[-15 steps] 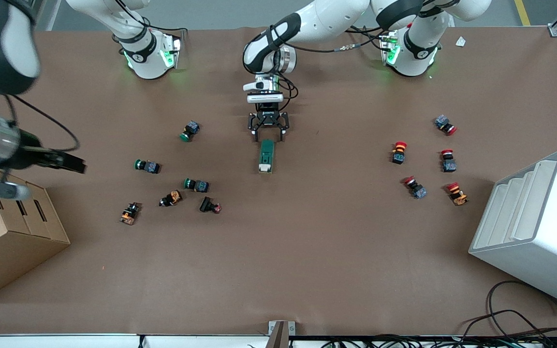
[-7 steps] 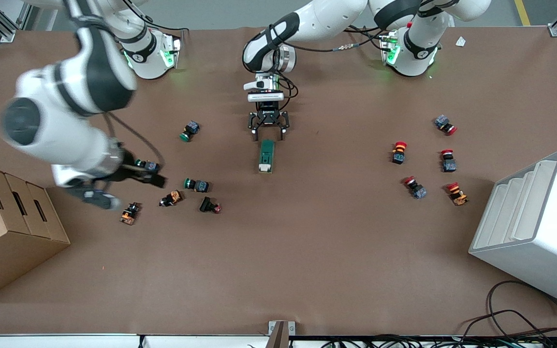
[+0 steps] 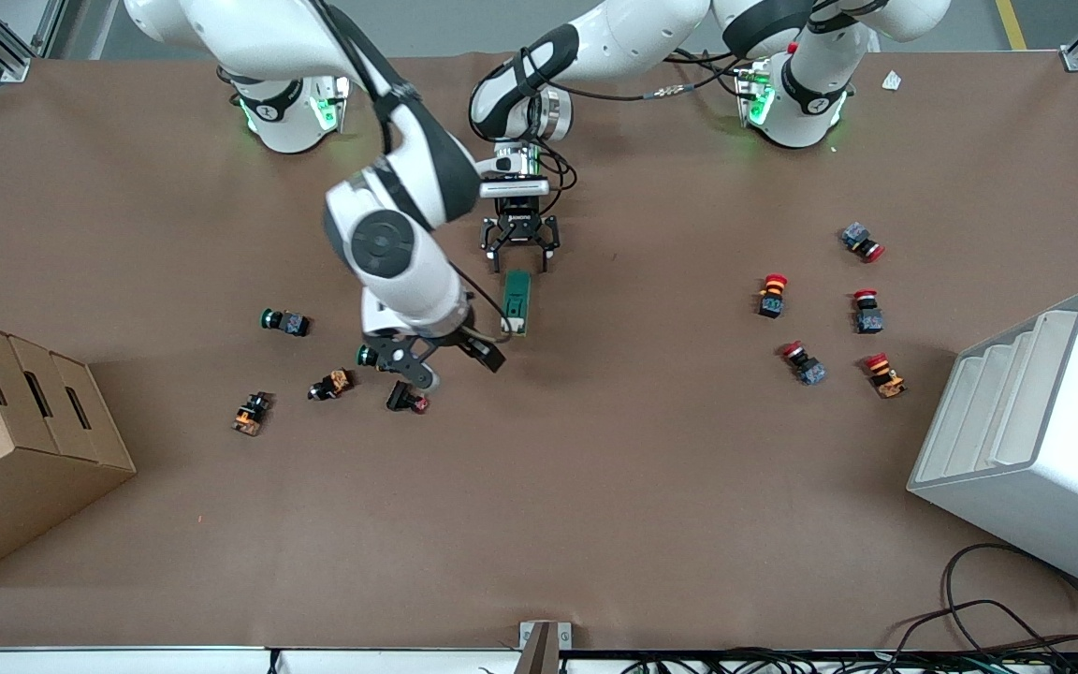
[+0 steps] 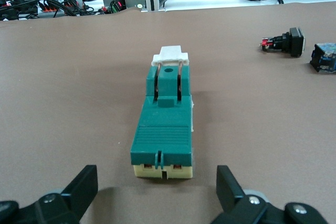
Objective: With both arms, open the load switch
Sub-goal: 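Reach the right gripper toward the white lever while the left gripper holds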
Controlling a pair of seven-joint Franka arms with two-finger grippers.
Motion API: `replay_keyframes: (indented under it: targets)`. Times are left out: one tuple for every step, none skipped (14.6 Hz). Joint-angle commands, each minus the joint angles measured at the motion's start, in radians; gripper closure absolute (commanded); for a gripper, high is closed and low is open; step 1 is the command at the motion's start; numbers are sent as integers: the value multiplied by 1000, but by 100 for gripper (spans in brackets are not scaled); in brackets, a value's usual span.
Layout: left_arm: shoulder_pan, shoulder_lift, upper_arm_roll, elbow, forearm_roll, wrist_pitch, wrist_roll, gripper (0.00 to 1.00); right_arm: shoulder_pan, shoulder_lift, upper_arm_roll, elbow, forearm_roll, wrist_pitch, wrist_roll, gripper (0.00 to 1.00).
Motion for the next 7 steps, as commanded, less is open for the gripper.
replay_keyframes:
  targets:
    - [-17,36,12,24,19,4,-13,0,0,95,-13,87,14,-26,259,0]
    - [-17,36,12,24,19,4,-15,0,-2,110,-11,90,16,-26,313,0]
    - [-17,37,12,24,19,4,-13,0,-3,121,-11,89,40,-28,346,0]
    - [-17,37,12,22,19,4,-13,0,-5,124,-11,87,90,-35,360,0]
    - [-17,36,12,22,19,4,-13,0,-15,126,-13,86,124,-66,361,0]
    - [-17,37,12,22,19,4,-13,0,-17,135,-13,86,146,-92,363,0]
    - [-17,36,12,22,19,4,-13,0,-13,141,-13,86,157,-97,366,0]
